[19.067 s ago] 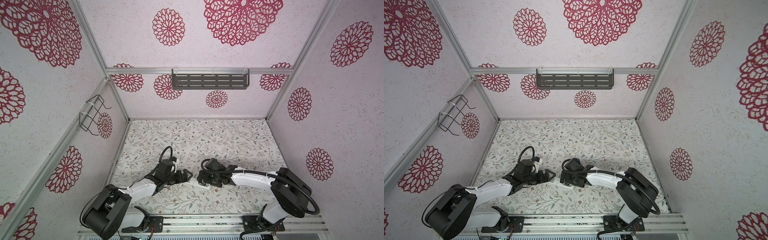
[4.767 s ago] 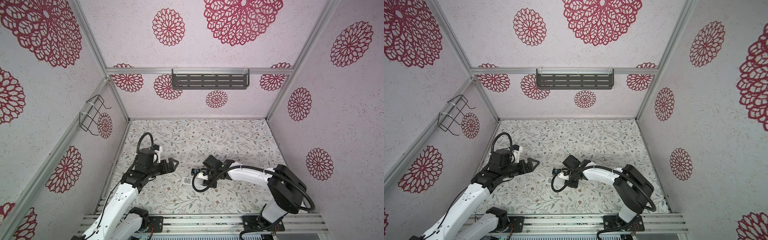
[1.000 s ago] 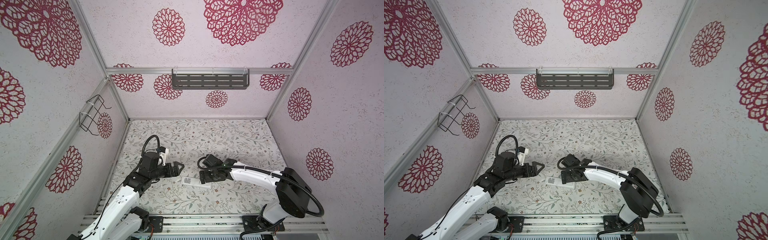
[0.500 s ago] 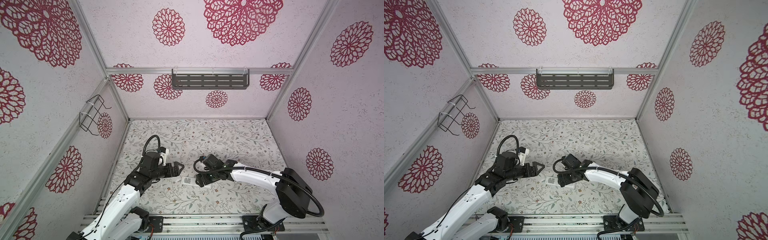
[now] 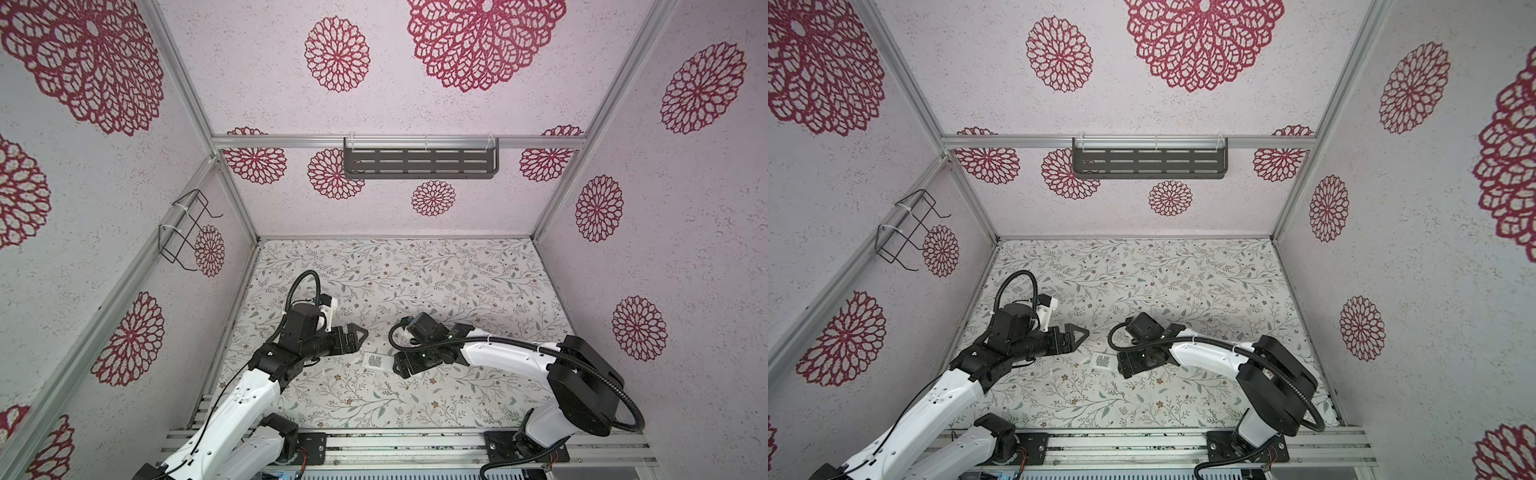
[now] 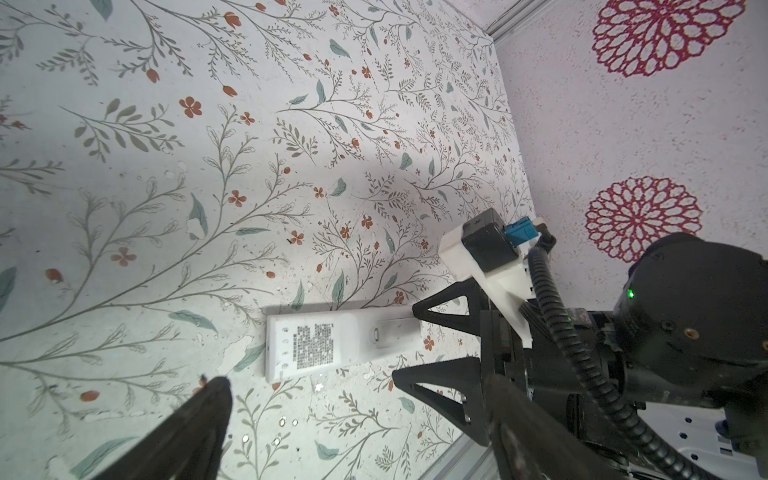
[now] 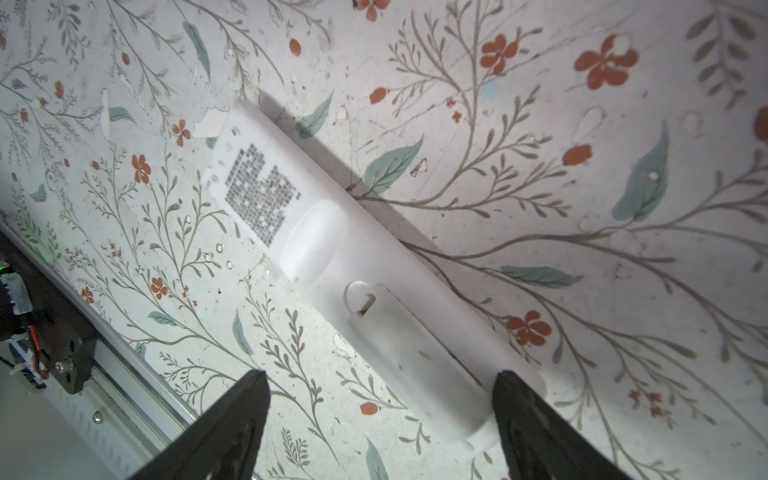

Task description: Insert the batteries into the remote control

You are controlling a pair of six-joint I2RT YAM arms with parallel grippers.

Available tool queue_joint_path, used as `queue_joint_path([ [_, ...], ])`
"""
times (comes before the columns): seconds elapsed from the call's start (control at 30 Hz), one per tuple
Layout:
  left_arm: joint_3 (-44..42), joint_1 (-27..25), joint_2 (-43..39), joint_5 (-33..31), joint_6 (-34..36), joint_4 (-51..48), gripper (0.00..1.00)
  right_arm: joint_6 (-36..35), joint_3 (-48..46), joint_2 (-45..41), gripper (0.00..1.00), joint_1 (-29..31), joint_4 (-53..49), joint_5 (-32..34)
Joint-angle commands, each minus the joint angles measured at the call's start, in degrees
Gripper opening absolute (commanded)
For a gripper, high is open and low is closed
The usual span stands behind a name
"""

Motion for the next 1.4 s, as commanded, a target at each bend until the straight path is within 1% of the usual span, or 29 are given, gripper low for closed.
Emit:
queue_joint_path([
  [0.0, 0.56, -0.18, 0.44, -0.21, 0.61, 0.18, 0.97, 0.44, -0.63, -0.85, 0.87, -0.28, 1.59, -3.43],
  [0.27, 0.47, -0.22, 0.68, -0.19, 0.61, 0.44, 0.97, 3.07, -1.91, -2.2, 0.85, -0.23, 5.92, -8.79],
  [0.43, 0.56, -0.21, 0.98, -0.06, 0.59, 0.6, 0.97, 4.12, -2.39, -3.1, 0.84, -0.24, 6.8, -10.68],
  [0.7, 0.3, -0.19, 1.93, 1.2, 0.17, 1.34, 0.97, 3.92, -3.37, -5.03, 0.85, -0.37, 2.59, -6.61],
  [0.9, 0.03, -0.27, 2.22, 1.56, -0.01, 1.76, 0.97, 3.72, -5.08, -5.85, 0.85, -0.25, 0.65, -5.73],
  [1.17, -0.27, -0.51, 2.79, 2.01, -0.44, 2.44, 0.97, 3.98, -6.35, -6.47, 0.84, -0.08, 1.37, -6.9],
  [1.37, -2.51, -2.31, 3.42, 2.26, -2.64, 5.73, 0.97, 4.5, -6.79, -6.0, 0.82, 0.11, 4.09, -9.84],
])
